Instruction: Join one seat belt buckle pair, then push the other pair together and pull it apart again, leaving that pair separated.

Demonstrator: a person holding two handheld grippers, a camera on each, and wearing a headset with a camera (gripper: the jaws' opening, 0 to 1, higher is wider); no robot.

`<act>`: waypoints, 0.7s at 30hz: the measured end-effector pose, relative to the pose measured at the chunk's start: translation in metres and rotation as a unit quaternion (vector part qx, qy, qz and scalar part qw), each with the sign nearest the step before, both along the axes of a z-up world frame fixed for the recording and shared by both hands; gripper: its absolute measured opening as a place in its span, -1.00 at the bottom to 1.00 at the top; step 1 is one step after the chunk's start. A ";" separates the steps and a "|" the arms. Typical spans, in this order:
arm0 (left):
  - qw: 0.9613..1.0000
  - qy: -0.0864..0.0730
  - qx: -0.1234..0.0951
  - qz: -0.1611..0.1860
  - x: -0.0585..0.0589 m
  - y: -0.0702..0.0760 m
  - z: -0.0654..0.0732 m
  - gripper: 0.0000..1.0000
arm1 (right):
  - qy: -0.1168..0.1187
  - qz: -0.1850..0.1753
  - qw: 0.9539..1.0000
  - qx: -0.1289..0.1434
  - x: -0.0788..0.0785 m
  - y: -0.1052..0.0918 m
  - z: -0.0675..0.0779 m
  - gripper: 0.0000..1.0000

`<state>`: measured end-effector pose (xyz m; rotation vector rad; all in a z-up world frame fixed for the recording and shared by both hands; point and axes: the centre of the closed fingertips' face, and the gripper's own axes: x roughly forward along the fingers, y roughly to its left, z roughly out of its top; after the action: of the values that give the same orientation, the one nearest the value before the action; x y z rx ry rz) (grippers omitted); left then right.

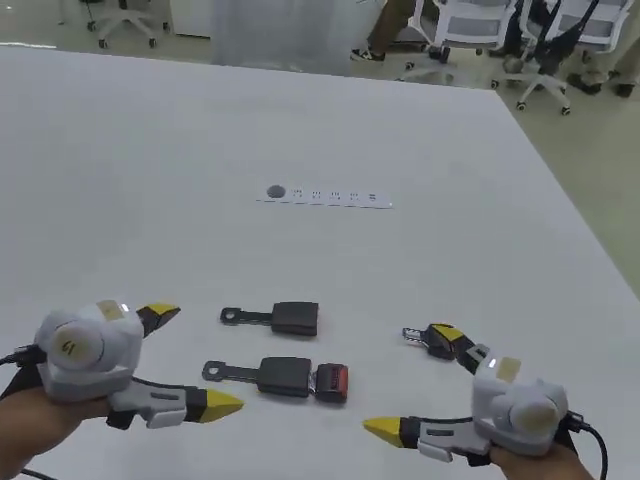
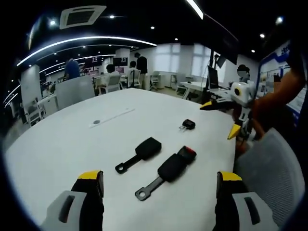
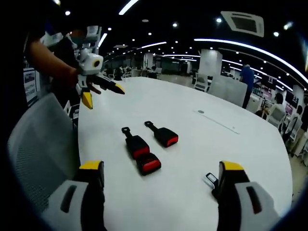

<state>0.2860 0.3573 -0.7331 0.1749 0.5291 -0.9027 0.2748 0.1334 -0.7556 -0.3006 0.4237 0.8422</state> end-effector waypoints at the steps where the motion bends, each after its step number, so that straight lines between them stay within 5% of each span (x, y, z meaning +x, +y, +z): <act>1: 1.000 0.001 -0.002 0.001 -0.001 0.002 0.000 1.00 | 0.000 -0.006 1.000 0.004 0.000 -0.002 0.001 1.00; 10: 1.000 0.004 -0.002 0.014 -0.024 0.017 -0.002 1.00 | -0.001 -0.030 0.999 0.010 -0.012 -0.013 0.001 1.00; 21: 0.999 0.007 -0.001 0.032 -0.038 0.026 -0.005 1.00 | -0.005 -0.057 0.998 0.014 -0.015 -0.019 -0.002 1.00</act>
<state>0.2481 0.3830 -0.7384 0.1481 0.5433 -0.8419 0.2598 0.1145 -0.7575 -0.2531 0.4150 0.7343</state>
